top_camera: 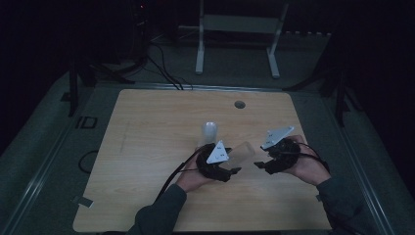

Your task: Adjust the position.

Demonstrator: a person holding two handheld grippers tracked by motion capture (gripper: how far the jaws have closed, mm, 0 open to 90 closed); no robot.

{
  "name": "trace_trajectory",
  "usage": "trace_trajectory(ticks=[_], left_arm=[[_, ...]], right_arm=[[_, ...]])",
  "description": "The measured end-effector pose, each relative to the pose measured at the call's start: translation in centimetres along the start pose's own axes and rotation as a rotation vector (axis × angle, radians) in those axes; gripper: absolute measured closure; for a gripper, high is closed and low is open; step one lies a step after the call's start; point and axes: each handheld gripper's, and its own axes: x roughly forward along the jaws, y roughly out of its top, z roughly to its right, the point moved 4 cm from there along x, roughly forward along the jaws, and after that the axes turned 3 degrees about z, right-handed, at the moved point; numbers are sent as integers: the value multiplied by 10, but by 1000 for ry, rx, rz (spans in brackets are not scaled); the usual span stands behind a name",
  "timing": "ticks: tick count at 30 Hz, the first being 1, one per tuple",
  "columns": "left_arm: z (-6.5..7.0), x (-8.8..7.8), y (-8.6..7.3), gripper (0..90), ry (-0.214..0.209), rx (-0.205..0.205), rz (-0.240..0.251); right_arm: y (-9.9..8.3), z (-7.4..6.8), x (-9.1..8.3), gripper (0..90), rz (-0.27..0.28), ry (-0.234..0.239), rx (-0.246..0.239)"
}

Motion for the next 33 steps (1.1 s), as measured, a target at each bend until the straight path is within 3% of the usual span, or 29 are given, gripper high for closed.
trace_trajectory(ticks=[6,26,33], left_arm=[[0,0,0,292,-6,28,-25],[5,6,-4,293,-25,99,-87],[9,9,-4,293,-43,133,-119]], right_arm=[[4,-1,-2,374,-33,12,-45],[14,-2,-6,373,-114,37,-124],[14,-3,-3,373,-134,54,-130]])
